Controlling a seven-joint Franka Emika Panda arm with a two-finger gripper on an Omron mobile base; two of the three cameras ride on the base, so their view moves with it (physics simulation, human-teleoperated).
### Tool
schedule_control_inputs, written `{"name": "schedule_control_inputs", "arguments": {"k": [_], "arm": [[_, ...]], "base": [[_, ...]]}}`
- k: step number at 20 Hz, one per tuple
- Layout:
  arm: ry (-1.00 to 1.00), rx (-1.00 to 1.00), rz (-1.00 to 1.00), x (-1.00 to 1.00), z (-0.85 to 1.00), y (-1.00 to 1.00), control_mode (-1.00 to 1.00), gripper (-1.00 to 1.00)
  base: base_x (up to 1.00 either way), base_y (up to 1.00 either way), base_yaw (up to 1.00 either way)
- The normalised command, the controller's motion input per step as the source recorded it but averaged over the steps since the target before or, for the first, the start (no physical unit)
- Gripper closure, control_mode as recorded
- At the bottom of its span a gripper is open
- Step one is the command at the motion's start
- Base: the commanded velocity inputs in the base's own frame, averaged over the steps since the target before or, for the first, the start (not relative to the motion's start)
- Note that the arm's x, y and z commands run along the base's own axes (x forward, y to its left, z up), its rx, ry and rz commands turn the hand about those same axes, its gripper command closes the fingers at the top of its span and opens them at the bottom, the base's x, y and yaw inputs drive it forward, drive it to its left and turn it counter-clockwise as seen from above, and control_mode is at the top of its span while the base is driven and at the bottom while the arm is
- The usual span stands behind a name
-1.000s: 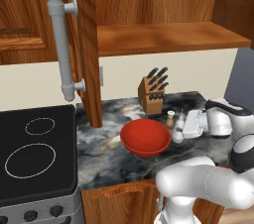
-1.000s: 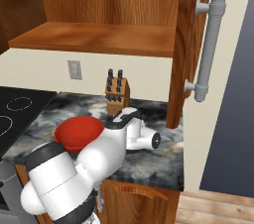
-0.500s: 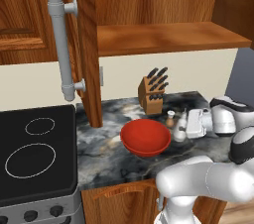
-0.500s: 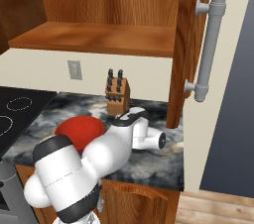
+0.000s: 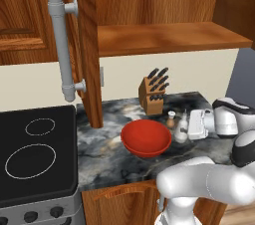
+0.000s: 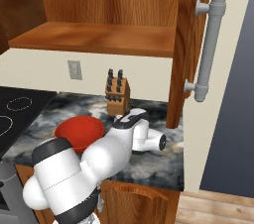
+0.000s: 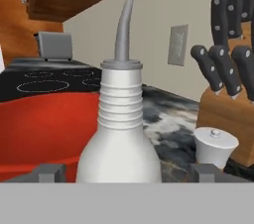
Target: Retrieve the bottle and the shaker from the cabinet and place them next to the mixing bowl on the counter. Then add garlic from the fridge to the mixing bowl.
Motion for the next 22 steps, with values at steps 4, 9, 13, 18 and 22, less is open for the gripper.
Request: {"name": "schedule_control_inputs", "arguments": {"k": [4, 9, 13, 18, 22], "arm": [[0.01, 0.00, 0.00, 0.00, 0.04, -0.06, -1.00, -1.00], [0.00, 0.00, -0.01, 0.00, 0.04, -0.22, -1.00, -1.00], [0.00, 0.00, -0.03, -0.04, 0.16, -0.30, -1.00, -1.00], [0.00, 0.00, -0.05, -0.24, 0.17, -0.26, -1.00, -1.00], [0.00, 0.00, -0.09, -0.42, 0.24, -0.05, -1.00, -1.00]], "base": [[0.00, 0.00, 0.00], [0.00, 0.00, 0.00], [0.00, 0.00, 0.00], [0.00, 0.00, 0.00], [0.00, 0.00, 0.00]]}}
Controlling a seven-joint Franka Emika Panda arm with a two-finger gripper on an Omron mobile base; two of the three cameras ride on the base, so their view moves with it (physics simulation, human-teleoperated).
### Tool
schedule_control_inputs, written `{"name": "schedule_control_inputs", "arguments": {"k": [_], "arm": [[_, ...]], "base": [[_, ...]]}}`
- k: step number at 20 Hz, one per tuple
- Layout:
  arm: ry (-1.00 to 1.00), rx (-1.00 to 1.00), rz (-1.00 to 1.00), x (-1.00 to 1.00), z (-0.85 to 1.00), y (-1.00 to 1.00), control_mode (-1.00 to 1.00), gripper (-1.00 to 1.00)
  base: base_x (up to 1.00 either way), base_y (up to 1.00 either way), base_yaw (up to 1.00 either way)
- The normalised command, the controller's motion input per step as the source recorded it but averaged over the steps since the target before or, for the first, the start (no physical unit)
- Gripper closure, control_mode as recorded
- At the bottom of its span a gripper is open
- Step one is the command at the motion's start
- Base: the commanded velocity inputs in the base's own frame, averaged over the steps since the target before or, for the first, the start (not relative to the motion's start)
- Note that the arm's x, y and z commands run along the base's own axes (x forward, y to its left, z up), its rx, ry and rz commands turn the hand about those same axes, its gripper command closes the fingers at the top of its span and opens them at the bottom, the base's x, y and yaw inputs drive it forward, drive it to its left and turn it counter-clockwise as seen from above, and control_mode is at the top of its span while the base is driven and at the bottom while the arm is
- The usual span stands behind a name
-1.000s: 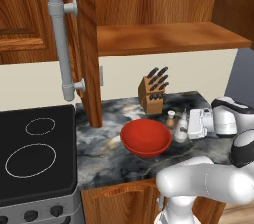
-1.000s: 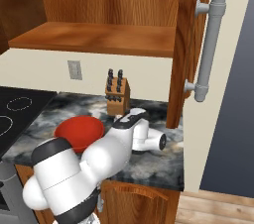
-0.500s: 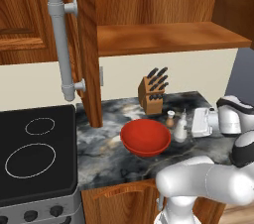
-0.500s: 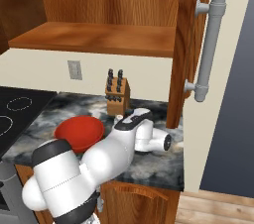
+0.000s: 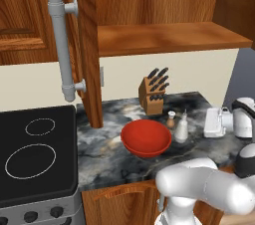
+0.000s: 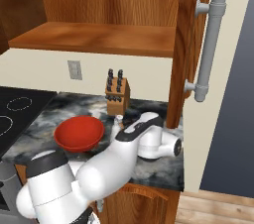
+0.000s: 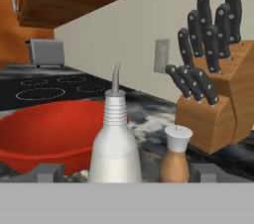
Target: Retrieve the bottle and the shaker from the cabinet and place them next to the mixing bowl on the counter. Then add garlic from the fridge to the mixing bowl.
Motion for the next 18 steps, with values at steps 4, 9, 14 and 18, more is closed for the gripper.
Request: {"name": "schedule_control_inputs", "arguments": {"k": [4, 9, 14, 18], "arm": [[0.03, 0.00, -0.13, -0.44, 0.27, 0.04, -1.00, -1.00], [0.09, -0.05, -0.17, -0.31, 0.20, 0.26, -1.00, -1.00], [0.13, -0.08, -0.18, -0.28, 0.33, 0.34, -1.00, -1.00], [0.13, -0.06, -0.20, -0.36, 0.38, 0.34, -1.00, -1.00]], "base": [[0.00, 0.00, 0.00], [0.00, 0.00, 0.00], [0.00, 0.00, 0.00], [0.00, 0.00, 0.00]]}}
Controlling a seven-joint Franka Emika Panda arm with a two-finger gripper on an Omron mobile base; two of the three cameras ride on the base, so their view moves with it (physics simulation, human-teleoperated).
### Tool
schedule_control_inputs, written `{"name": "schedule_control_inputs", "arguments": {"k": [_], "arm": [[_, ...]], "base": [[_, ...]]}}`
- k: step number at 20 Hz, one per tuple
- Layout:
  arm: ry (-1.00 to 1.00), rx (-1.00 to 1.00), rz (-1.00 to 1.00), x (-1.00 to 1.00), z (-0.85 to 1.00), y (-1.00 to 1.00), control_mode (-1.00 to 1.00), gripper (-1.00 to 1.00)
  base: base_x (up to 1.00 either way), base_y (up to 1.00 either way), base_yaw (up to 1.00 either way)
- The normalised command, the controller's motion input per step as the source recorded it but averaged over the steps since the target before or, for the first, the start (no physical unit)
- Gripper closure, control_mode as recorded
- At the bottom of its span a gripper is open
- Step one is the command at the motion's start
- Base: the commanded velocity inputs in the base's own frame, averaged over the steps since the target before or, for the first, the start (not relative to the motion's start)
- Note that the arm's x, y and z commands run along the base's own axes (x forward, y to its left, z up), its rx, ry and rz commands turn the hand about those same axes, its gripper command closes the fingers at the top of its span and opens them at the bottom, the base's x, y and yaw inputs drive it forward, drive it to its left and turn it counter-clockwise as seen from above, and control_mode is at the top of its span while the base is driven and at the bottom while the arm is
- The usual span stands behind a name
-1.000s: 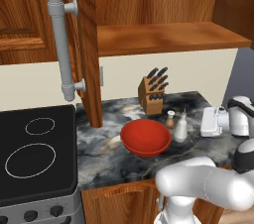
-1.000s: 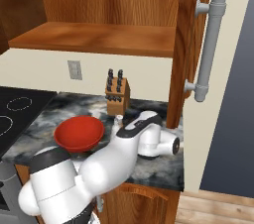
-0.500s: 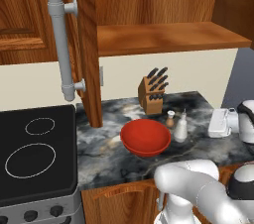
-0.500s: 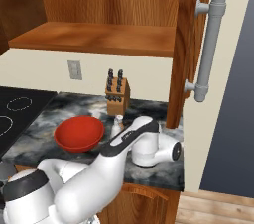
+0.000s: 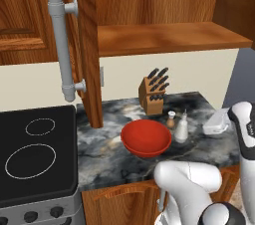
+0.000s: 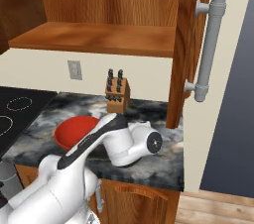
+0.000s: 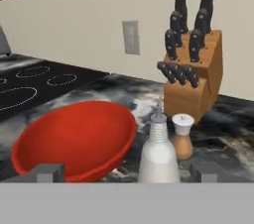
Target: Retrieve the bottle and the shaker from the cabinet and place them next to the mixing bowl on the counter. Then add garlic from the fridge to the mixing bowl.
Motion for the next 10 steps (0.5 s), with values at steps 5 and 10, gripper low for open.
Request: {"name": "schedule_control_inputs", "arguments": {"k": [5, 10], "arm": [[0.14, -0.07, -0.20, -0.38, 0.32, 0.29, -1.00, -1.00], [0.17, -0.10, -0.21, -0.38, 0.35, 0.35, -1.00, -1.00]], "base": [[0.00, 0.00, 0.00], [0.00, 0.00, 0.00]]}}
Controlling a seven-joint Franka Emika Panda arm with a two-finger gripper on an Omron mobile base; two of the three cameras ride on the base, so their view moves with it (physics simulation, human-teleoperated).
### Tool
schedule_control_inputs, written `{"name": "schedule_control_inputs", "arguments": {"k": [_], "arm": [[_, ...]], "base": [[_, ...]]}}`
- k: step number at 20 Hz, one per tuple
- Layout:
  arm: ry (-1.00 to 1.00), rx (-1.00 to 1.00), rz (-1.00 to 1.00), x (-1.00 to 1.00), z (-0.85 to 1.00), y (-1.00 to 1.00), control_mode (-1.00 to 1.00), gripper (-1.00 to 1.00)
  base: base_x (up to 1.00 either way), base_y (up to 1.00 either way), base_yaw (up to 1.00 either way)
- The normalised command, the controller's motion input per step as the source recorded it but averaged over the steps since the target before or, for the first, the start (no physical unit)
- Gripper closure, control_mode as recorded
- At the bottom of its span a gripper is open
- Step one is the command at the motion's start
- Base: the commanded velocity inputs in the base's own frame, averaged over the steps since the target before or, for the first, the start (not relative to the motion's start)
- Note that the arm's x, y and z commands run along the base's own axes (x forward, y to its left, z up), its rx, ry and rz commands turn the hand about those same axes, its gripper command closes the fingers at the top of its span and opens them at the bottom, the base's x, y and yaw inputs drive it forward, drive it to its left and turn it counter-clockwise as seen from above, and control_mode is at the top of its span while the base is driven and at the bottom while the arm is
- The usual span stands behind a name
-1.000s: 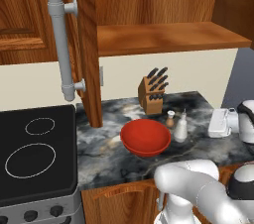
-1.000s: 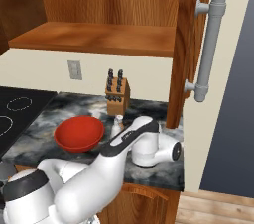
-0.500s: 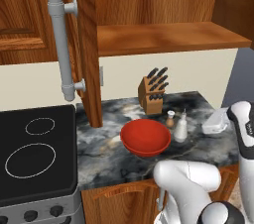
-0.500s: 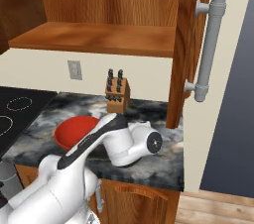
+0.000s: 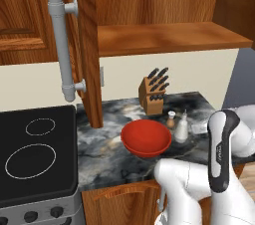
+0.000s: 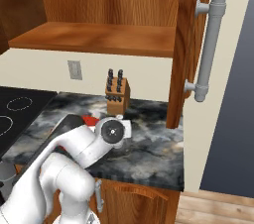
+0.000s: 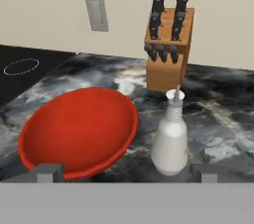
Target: Retrieve the bottle and the shaker from the cabinet and place them next to the mixing bowl on the counter. Then add garlic from the fridge to the mixing bowl.
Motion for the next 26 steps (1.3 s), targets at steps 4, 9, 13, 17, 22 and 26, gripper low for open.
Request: {"name": "schedule_control_inputs", "arguments": {"k": [4, 9, 13, 17, 22, 26], "arm": [[0.19, -0.11, -0.21, -0.41, 0.38, 0.36, -1.00, -1.00], [0.17, -0.09, -0.21, -0.45, 0.32, 0.34, -1.00, -1.00], [0.08, -0.11, -0.20, -0.57, 0.03, 0.45, -1.00, -1.00], [0.03, -0.10, -0.08, -0.17, -0.12, 0.52, -1.00, -1.00], [-0.01, 0.00, 0.00, -0.11, 0.00, 0.00, -1.00, -1.00], [-0.02, -0.01, 0.00, -0.16, 0.00, 0.00, 1.00, -1.00]], "base": [[0.00, 0.00, 0.00], [0.00, 0.00, 0.00], [0.00, 0.00, 0.00], [0.00, 0.00, 0.00], [0.00, 0.00, 0.00], [-0.59, 0.03, 0.02]]}}
